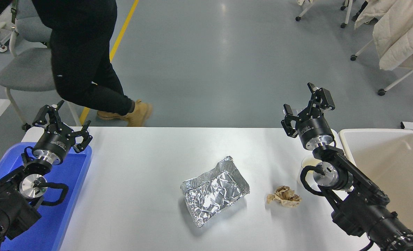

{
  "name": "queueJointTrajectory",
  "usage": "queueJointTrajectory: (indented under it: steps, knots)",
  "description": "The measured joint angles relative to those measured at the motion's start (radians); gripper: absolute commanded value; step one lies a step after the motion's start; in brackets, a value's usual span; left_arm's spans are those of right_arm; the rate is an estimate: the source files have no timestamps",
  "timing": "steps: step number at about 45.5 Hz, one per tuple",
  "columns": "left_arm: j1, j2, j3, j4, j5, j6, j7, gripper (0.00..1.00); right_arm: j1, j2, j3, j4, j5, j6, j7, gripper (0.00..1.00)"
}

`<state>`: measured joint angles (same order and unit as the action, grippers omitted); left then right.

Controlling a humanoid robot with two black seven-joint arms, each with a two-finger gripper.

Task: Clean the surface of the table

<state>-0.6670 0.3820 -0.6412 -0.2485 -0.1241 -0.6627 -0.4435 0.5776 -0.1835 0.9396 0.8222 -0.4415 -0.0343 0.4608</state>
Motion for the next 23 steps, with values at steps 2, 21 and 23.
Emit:
queueJointTrajectory:
  steps: [2,21,23]
  knots:
    - [0.0,0.0,0.0,0.0,0.0,0.0,0.0,1.0,0.002,-0.008,-0.01,0.003,0.006,-0.003,0.002,1.0]
    - [0.0,0.0,0.0,0.0,0.0,0.0,0.001,1.0,0.098,-0.134,-0.256,0.018,0.029,-0.002,-0.028,1.0]
    - [0.0,0.0,0.0,0.0,0.0,0.0,0.0,1.0,0.125,-0.155,-0.318,0.018,0.031,-0.002,-0.04,1.0]
